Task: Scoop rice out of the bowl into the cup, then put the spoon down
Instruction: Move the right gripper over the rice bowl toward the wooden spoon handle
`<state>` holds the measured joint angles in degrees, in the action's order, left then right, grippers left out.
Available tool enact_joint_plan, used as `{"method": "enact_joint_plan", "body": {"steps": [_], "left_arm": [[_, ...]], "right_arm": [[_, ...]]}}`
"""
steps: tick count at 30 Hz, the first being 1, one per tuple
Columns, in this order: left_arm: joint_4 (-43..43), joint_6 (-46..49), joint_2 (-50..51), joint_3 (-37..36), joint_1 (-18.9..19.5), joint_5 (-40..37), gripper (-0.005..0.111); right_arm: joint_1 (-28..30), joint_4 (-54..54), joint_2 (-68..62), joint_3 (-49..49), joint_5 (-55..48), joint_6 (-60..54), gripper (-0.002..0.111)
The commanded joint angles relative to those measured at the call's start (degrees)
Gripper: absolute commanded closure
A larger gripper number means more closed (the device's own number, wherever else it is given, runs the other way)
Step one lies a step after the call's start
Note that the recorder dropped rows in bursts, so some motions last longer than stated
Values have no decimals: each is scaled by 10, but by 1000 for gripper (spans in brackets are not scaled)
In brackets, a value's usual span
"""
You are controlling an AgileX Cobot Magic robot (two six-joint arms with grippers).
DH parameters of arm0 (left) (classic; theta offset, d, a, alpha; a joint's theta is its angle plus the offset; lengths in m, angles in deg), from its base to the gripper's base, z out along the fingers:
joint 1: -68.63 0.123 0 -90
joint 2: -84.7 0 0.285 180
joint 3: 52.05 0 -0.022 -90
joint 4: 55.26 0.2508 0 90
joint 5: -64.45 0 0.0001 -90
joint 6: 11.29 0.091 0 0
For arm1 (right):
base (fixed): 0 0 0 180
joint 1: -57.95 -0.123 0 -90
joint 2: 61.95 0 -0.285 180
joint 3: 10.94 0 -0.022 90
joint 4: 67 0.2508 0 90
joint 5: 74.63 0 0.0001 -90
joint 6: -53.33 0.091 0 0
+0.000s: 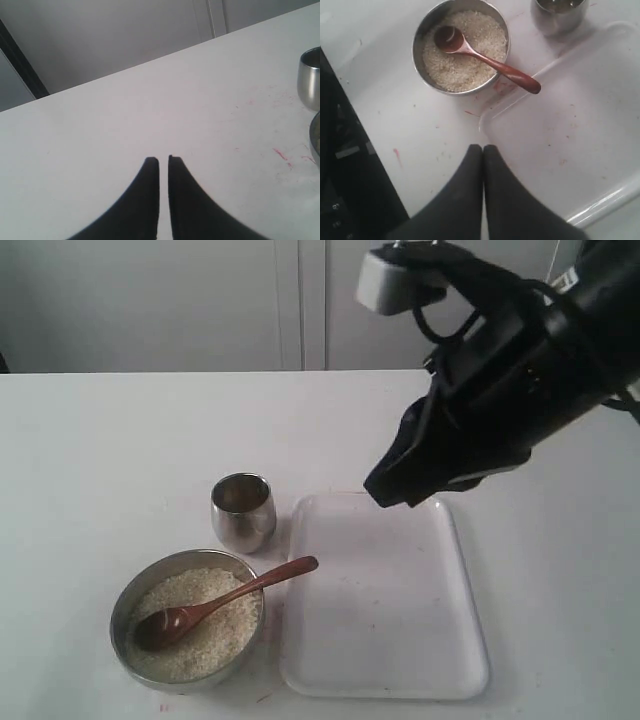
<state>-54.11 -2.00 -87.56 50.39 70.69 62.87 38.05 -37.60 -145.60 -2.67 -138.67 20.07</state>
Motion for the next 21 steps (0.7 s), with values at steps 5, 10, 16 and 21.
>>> {"method": "enact_joint_plan", "body": {"steps": [5, 10, 16, 21], "left_arm": [[-6, -1, 1, 3, -2, 3, 92], [-6, -1, 1, 3, -2, 3, 92], [-6, -1, 1, 3, -2, 3, 92], [-6, -1, 1, 3, -2, 3, 92]], "right_arm": [[-73, -67, -31, -18, 4, -96, 108], [-148, -144, -57, -18, 54, -116, 108], [-209, -237, -112, -18, 114, -121, 108], [-219, -276, -151, -18, 148, -152, 108]]}}
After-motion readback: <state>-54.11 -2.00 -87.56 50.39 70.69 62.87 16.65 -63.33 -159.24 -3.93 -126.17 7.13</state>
